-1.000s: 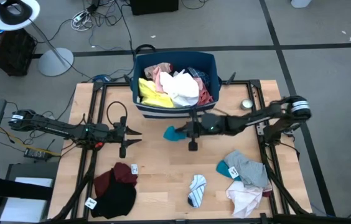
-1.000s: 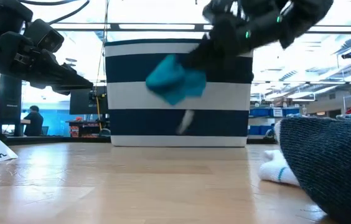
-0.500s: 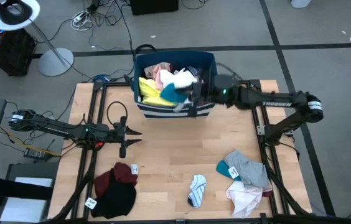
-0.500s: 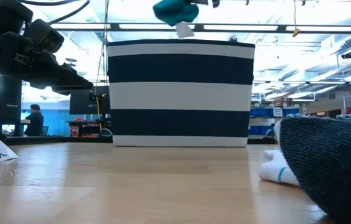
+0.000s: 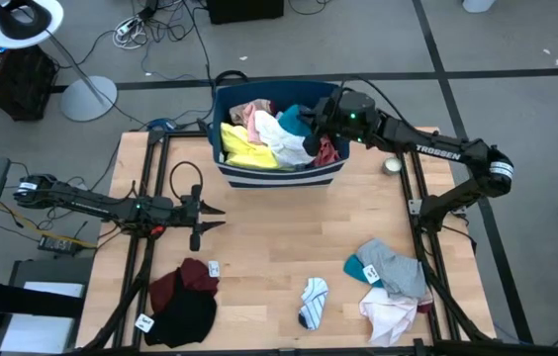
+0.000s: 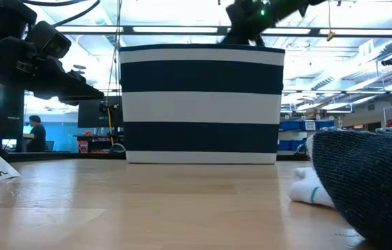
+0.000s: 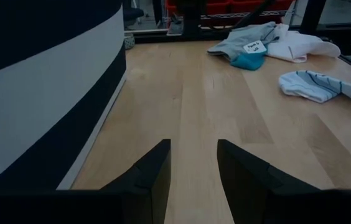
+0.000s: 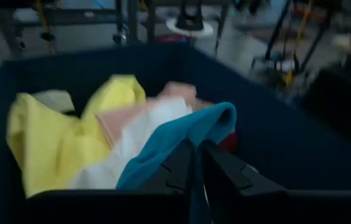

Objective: Sort clothes
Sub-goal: Put the blue sock into the blue laundry bin, then put the red underwear into the blue laundry bin

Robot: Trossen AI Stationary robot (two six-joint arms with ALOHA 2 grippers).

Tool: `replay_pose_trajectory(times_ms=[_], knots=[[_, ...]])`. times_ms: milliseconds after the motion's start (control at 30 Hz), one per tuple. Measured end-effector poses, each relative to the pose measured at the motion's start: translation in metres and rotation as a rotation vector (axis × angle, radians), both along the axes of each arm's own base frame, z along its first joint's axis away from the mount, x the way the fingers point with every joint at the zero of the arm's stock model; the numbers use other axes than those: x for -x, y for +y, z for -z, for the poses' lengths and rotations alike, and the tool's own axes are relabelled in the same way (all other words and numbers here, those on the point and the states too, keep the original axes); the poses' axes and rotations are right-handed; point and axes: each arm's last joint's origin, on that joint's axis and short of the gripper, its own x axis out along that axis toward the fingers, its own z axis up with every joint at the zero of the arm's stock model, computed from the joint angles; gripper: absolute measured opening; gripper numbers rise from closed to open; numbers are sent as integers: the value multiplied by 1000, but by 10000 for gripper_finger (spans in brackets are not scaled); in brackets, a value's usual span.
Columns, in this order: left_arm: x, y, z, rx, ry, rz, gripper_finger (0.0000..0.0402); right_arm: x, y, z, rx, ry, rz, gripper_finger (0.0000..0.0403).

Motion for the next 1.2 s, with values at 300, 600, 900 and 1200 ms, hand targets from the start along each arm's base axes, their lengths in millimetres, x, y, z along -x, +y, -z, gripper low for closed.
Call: replay_pose_trajectory(times_ms=[300, 600, 900, 1200], knots=[[0, 0, 0, -10, -1, -1, 136, 8, -11, 32, -156, 5, 85, 104], [0, 0, -1, -32, -9, -10, 136, 20, -4, 1, -90, -17, 60, 186], [-1, 0, -7, -26, -69, -10, 136, 78, 28, -30, -119, 21, 59, 209], [-2, 0, -17, -7, -173, -12, 136, 144, 76, -33, -307, 142, 11, 198]])
